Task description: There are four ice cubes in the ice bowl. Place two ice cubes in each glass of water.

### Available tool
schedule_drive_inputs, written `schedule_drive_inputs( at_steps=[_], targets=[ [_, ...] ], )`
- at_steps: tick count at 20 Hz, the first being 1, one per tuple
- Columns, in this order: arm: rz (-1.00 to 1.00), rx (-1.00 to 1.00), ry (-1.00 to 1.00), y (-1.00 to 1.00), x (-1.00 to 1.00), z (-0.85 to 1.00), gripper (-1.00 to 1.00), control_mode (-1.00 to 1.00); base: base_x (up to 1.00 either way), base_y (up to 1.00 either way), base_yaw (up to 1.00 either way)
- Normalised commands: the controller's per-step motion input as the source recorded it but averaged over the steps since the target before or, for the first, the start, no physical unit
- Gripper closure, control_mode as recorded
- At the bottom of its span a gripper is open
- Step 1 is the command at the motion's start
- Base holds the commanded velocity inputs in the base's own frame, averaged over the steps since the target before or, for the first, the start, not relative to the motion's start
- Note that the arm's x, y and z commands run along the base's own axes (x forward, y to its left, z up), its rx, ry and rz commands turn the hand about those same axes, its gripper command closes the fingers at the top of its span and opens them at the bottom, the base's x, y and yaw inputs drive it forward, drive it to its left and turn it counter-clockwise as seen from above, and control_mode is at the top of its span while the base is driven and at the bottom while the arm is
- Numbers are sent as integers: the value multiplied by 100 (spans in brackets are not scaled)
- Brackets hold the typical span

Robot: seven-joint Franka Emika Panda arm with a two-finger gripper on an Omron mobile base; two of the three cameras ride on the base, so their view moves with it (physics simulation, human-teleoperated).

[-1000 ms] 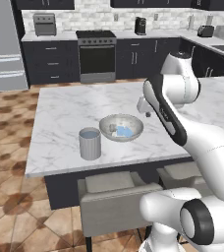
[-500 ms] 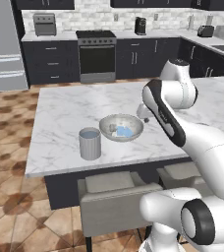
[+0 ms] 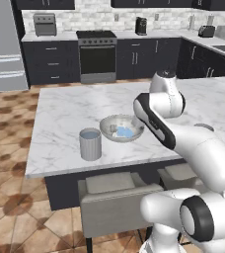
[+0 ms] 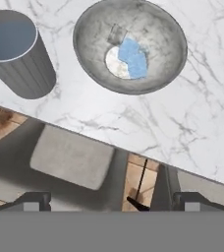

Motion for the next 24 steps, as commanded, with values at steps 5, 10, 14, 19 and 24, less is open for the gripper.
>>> schedule_drive_inputs(
  at_steps=[5,10,14,19,24],
  targets=[
    [2,-3,-4,13,40,-25,-100,-100,0,0,0],
    [-1,-4,0,11,32,-24,-100,-100,0,0,0],
    [-4,-2,2,10,34,-28,-100,-100,0,0,0],
    [-7,0,4,0,37,-33,-100,-100,0,0,0],
    [-9,0,4,0,40,-27,-100,-100,0,0,0]
  ],
)
